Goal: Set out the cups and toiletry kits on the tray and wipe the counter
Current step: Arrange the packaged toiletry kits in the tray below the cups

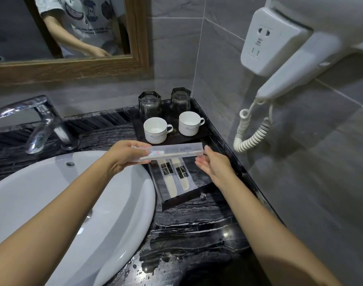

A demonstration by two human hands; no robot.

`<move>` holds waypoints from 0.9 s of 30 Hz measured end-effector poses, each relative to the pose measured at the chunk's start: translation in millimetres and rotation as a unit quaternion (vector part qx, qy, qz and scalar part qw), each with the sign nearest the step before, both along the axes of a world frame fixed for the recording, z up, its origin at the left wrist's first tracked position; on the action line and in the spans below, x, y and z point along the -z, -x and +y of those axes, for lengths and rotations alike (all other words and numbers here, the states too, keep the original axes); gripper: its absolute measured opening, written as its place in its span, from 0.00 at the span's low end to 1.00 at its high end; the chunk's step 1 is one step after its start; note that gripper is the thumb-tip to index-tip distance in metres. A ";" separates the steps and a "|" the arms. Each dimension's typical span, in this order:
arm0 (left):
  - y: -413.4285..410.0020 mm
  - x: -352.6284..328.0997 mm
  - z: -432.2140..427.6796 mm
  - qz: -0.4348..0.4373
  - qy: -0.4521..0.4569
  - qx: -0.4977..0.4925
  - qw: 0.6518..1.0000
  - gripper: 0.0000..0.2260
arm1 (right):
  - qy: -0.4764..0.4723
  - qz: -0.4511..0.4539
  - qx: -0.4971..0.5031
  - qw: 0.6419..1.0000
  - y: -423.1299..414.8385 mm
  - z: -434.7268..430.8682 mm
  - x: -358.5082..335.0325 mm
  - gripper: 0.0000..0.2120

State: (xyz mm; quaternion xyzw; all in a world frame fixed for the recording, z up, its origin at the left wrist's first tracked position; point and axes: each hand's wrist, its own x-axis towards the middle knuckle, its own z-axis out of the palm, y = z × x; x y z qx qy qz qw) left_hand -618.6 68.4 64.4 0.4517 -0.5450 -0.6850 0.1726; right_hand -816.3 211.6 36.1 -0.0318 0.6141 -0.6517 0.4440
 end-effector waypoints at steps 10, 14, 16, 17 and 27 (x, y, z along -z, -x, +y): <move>25.0 21.6 71.6 0.001 0.608 0.098 0.788 0.06 | -0.015 0.006 -0.098 0.995 -27.6 -21.8 -24.4 0.15; 27.0 42.3 74.8 0.002 0.656 0.173 0.734 0.12 | -0.032 0.021 -0.058 0.998 -20.9 -21.3 -17.7 0.05; 26.6 39.6 84.1 0.037 0.593 0.181 0.784 0.16 | -0.032 0.019 -0.051 0.998 -16.7 -18.2 -13.7 0.05; 26.7 36.2 89.0 0.057 0.533 0.160 0.829 0.16 | -0.032 0.018 -0.052 0.998 -15.1 -16.5 -11.7 0.05; 57.8 29.3 86.9 0.018 -0.037 0.026 0.999 0.05 | -0.058 0.028 -0.080 0.995 -5.7 -9.8 -10.2 0.03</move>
